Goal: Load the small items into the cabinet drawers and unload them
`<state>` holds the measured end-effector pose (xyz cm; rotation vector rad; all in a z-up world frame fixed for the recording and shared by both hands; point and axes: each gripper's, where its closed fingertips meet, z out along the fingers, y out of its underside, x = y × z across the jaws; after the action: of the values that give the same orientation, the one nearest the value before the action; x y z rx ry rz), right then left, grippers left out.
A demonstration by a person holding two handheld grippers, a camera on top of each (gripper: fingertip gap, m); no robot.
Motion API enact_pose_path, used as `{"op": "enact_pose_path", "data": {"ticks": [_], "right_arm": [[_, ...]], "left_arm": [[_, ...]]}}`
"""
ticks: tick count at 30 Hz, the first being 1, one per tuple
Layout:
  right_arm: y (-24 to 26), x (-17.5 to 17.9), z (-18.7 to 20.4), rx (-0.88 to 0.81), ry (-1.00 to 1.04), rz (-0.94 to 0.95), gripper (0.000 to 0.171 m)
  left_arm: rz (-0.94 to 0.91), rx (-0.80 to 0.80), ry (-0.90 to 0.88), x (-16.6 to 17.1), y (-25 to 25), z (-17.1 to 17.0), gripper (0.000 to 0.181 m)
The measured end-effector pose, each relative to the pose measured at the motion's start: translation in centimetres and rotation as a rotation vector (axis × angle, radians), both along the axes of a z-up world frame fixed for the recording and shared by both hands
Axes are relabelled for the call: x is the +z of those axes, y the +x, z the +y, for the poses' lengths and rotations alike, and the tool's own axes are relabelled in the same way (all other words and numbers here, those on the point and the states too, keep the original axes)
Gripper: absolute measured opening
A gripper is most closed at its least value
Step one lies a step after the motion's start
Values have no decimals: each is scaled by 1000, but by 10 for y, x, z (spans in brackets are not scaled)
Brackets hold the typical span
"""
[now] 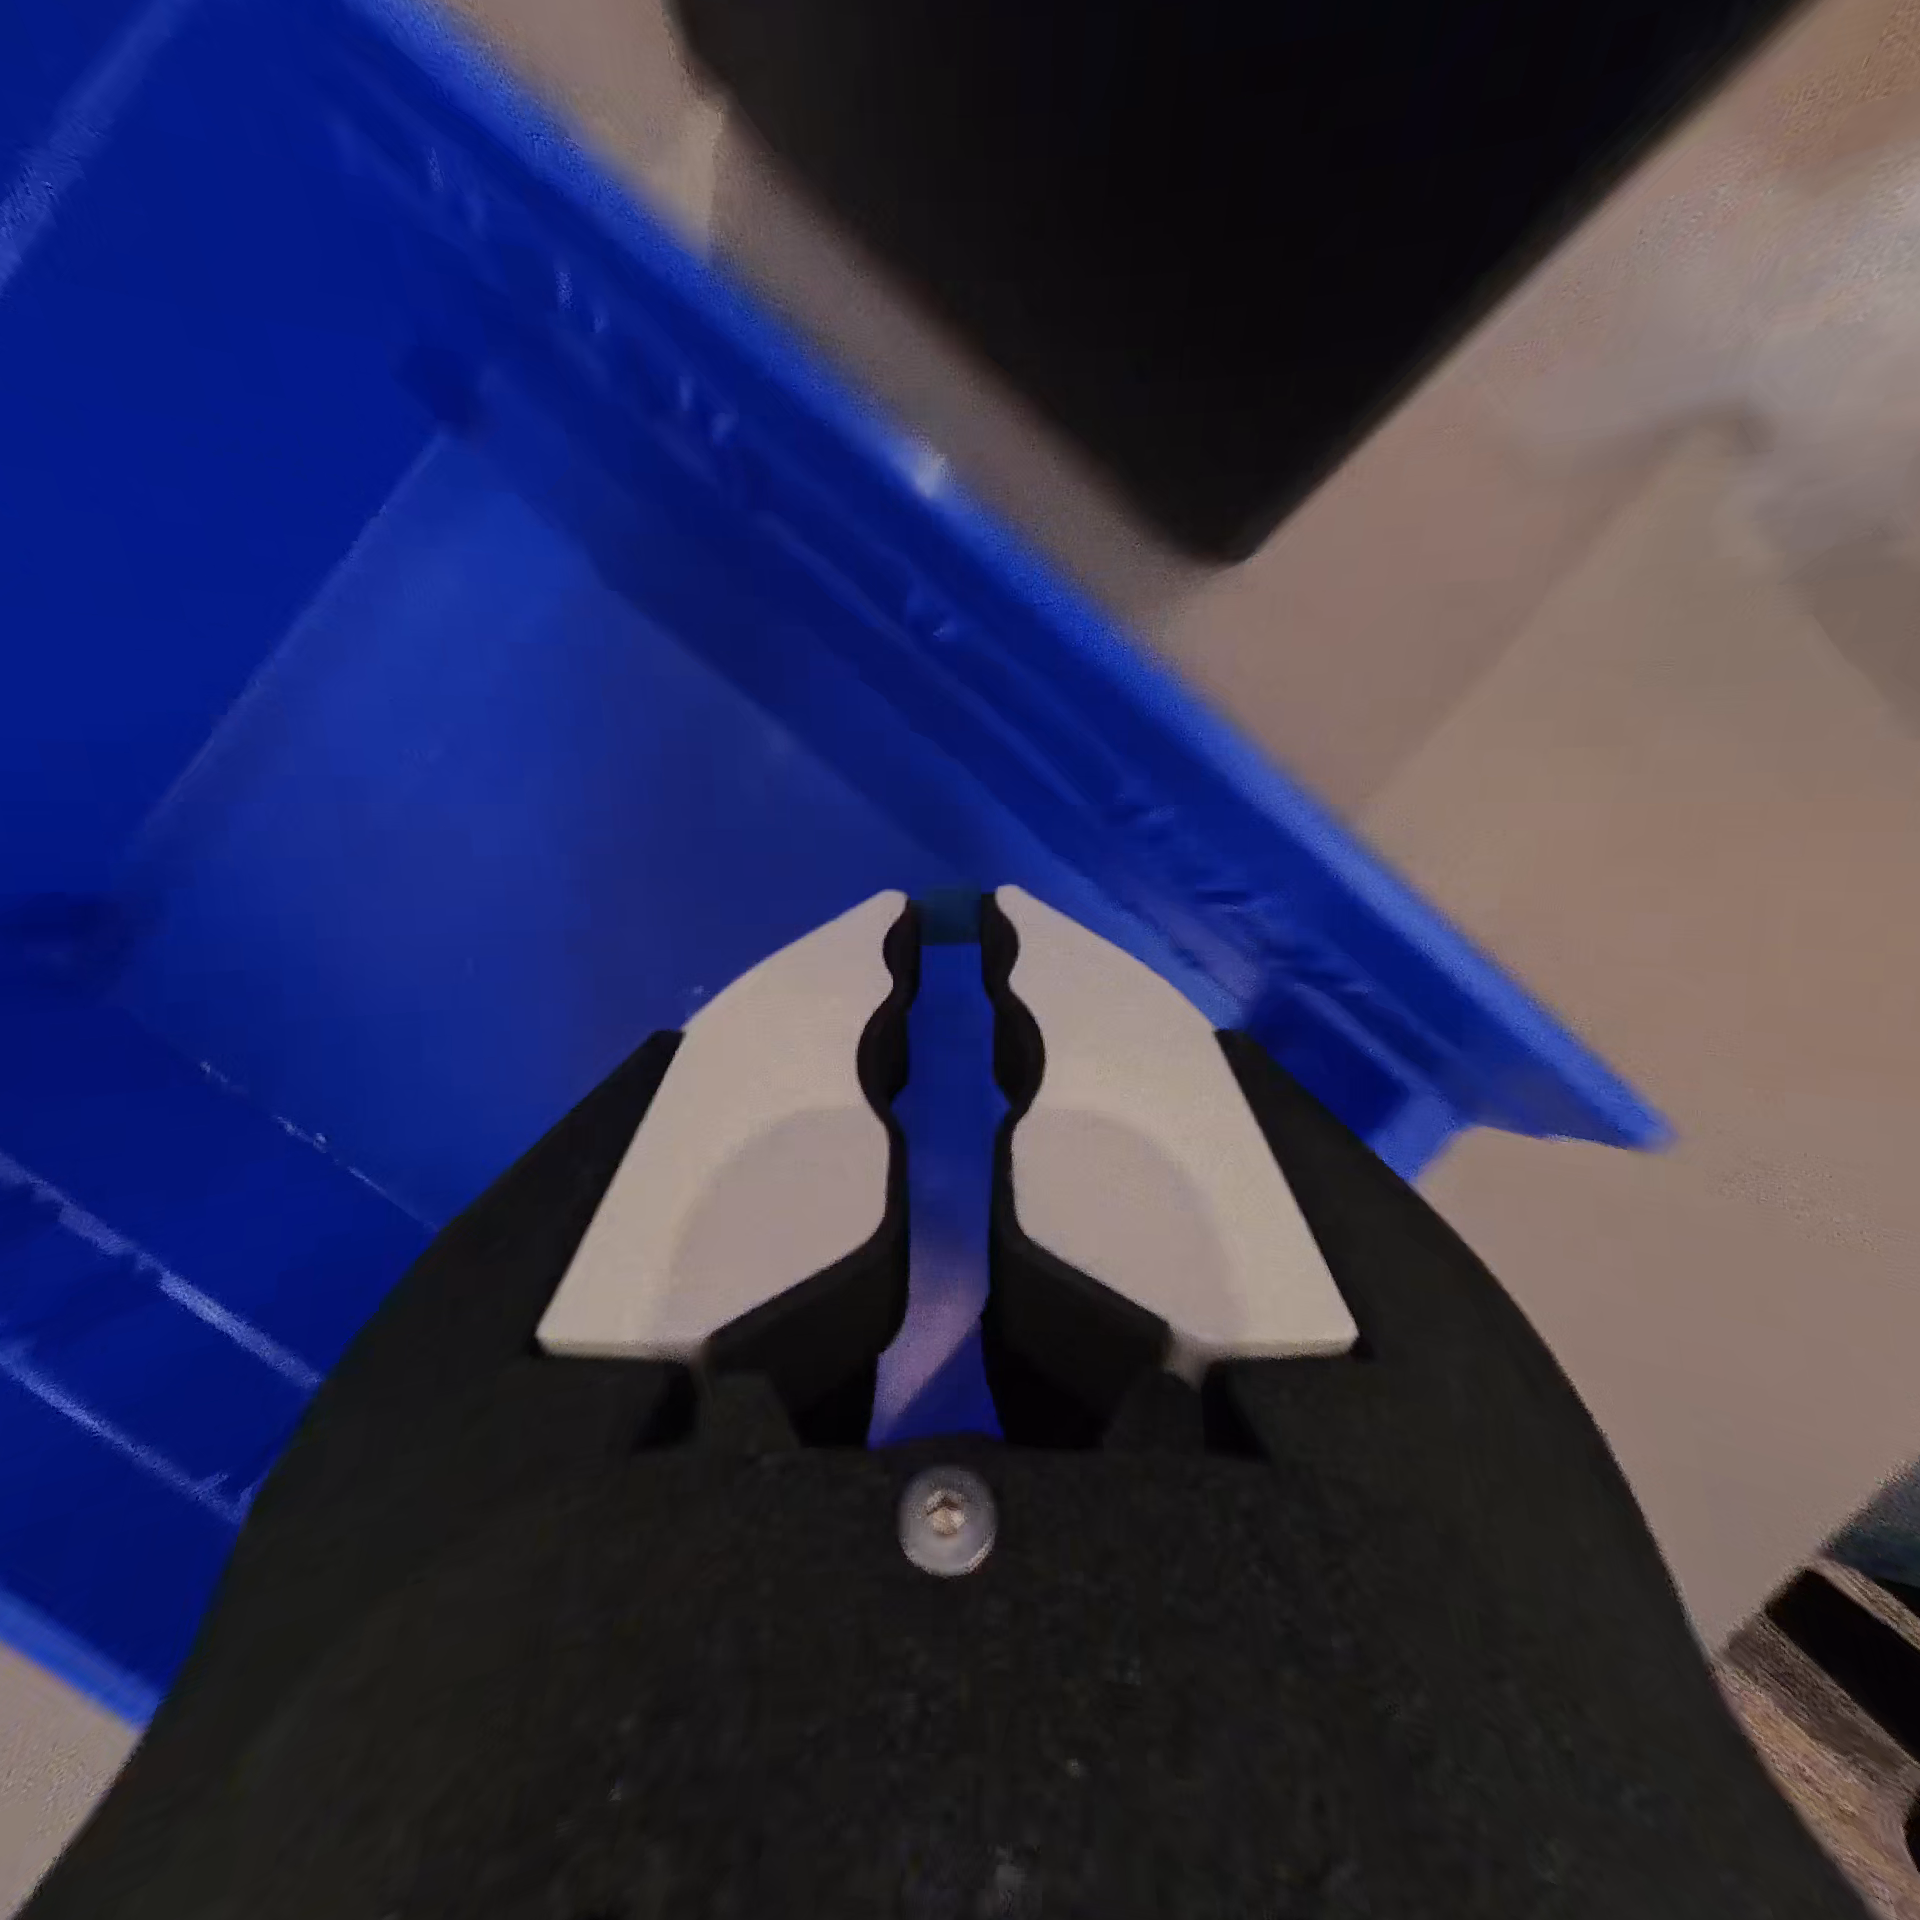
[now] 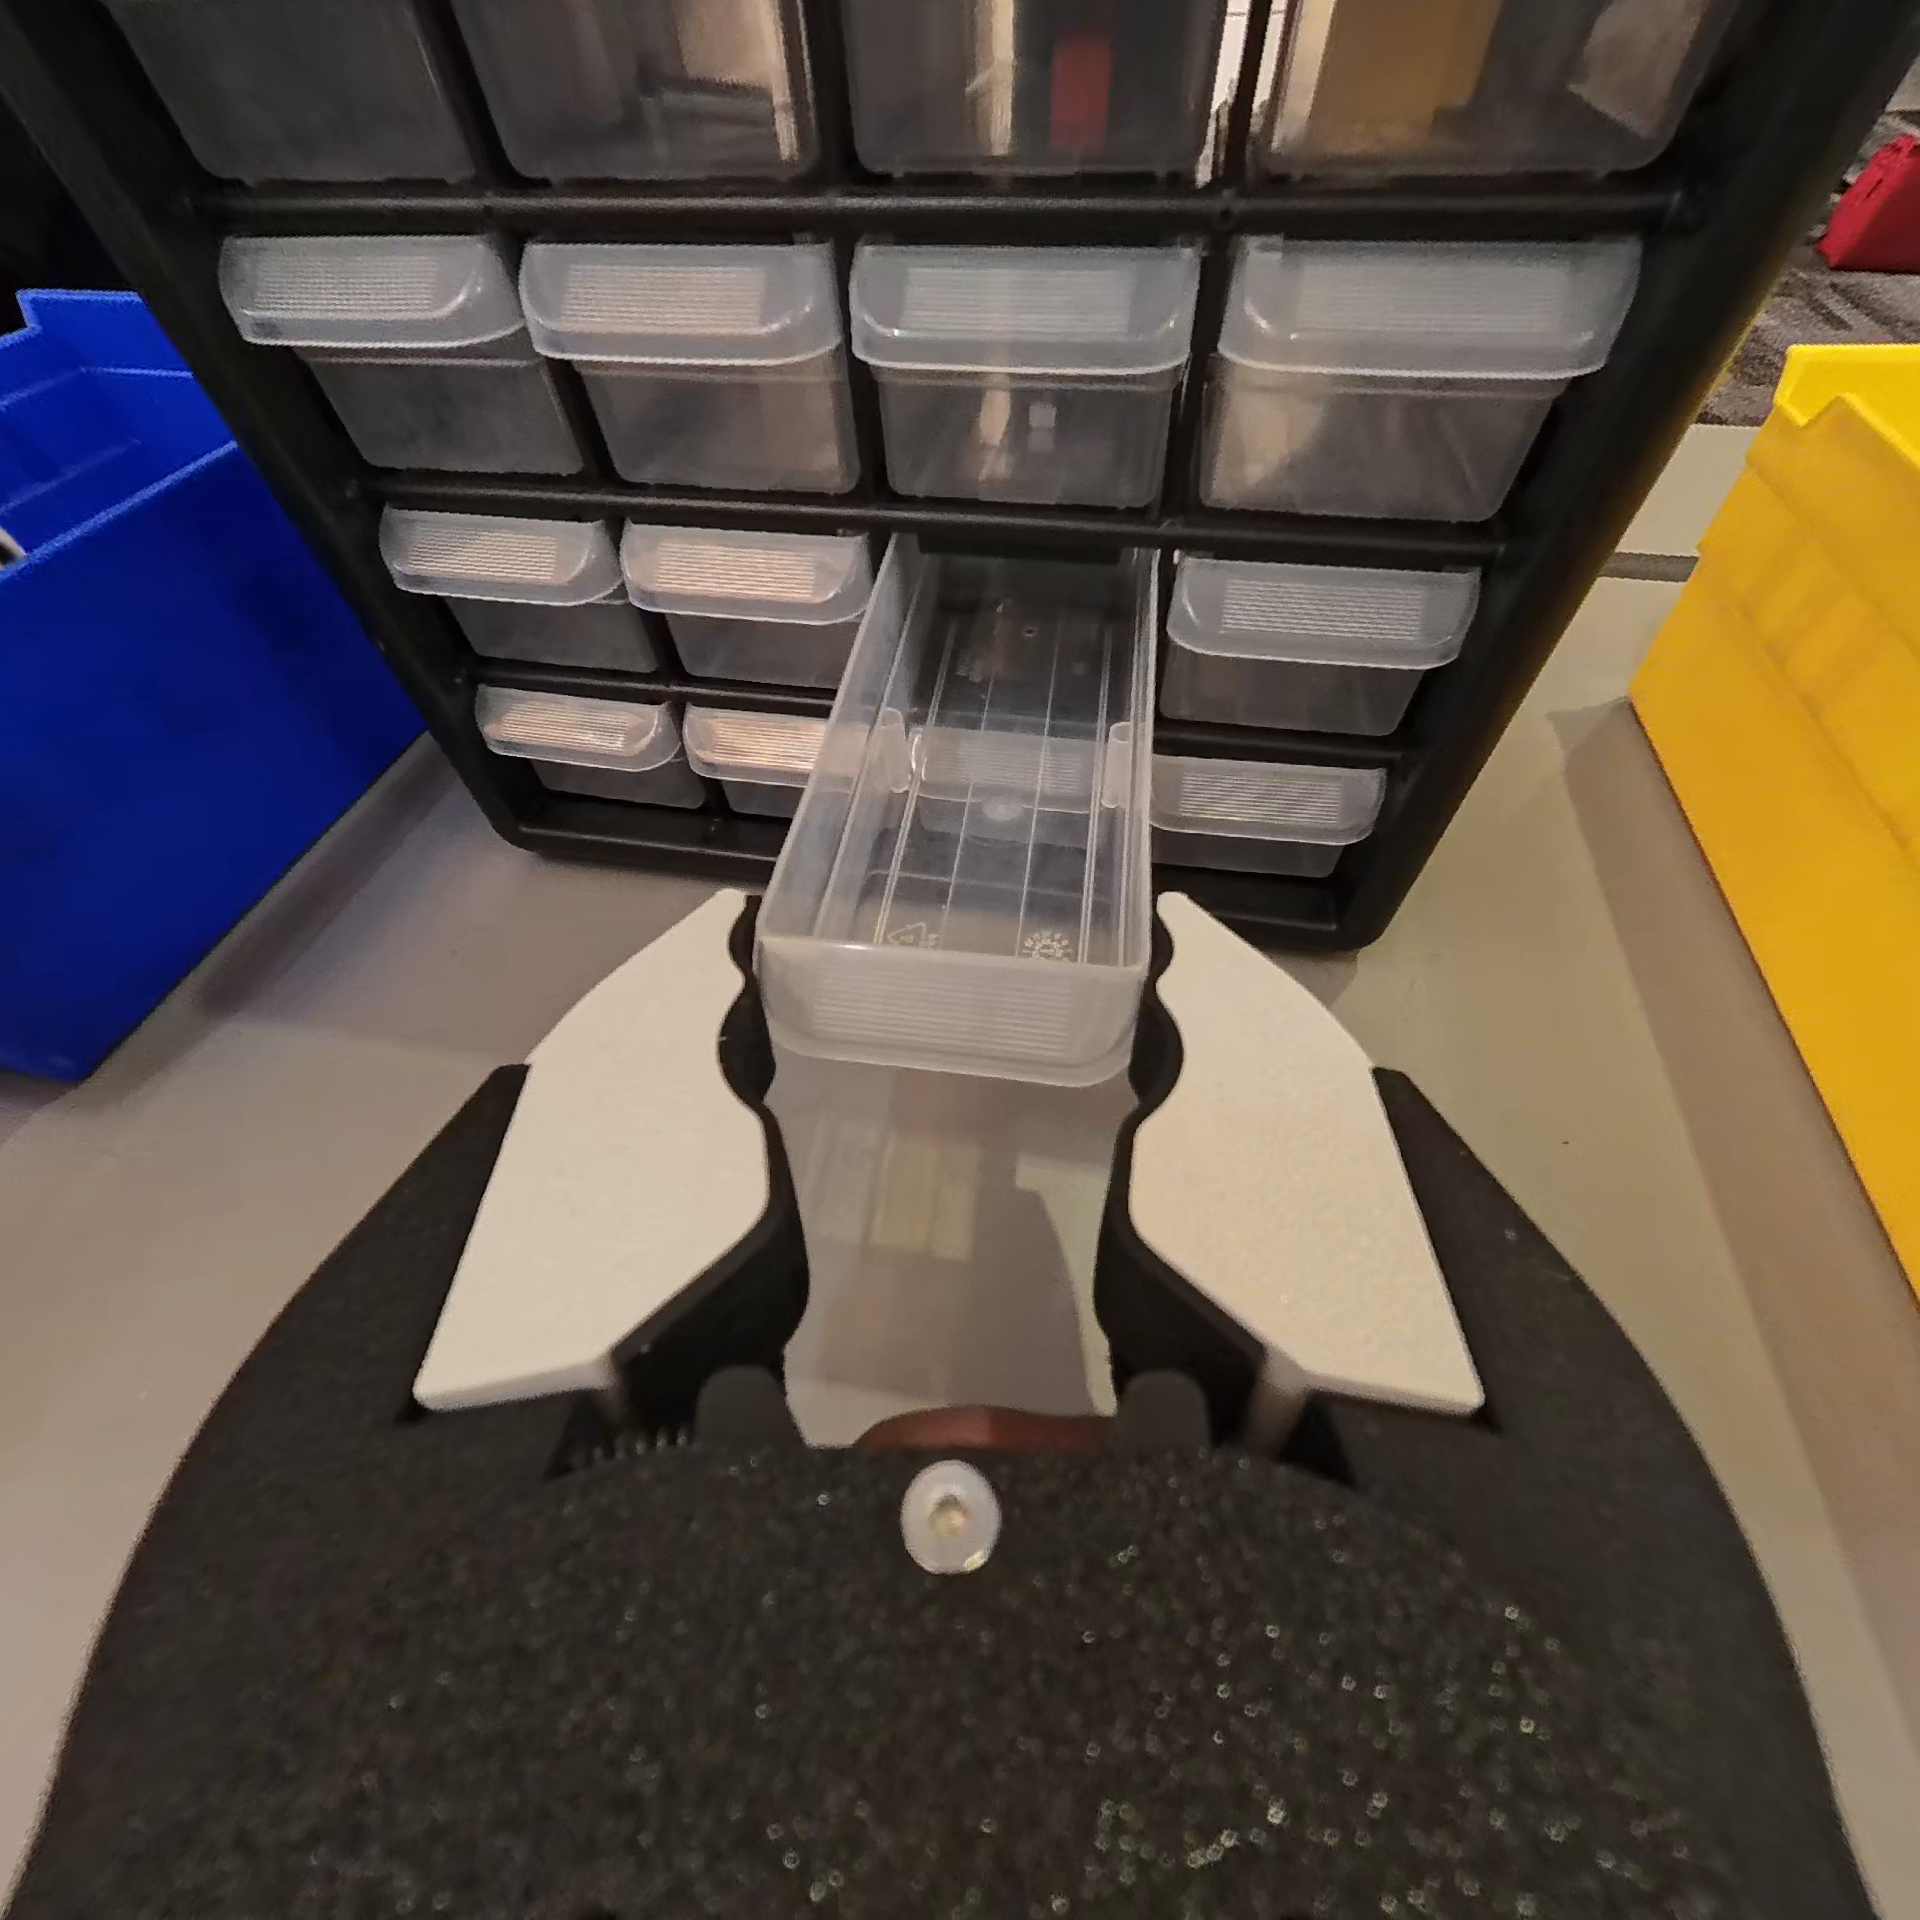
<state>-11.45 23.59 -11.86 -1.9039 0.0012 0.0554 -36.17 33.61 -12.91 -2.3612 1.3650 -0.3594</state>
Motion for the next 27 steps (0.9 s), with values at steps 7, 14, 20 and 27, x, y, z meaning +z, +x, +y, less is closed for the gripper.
{"op": "enact_pose_path", "data": {"ticks": [7, 14, 20, 27], "right_arm": [[-1, -1, -1, -1, -3, -11, 67], [-1, -3, -7, 4, -3, -7, 67], [-1, -3, -8, 6, -3, -8, 67], [-2, -3, -9, 9, -4, -5, 67]], "left_arm": [[-224, -342, 148, 116, 94, -73, 10], [-3, -591, 237, 95, 207, -114, 10], [183, -566, 78, 33, 256, -102, 11], [345, -540, 68, 6, 258, -89, 11]]}}
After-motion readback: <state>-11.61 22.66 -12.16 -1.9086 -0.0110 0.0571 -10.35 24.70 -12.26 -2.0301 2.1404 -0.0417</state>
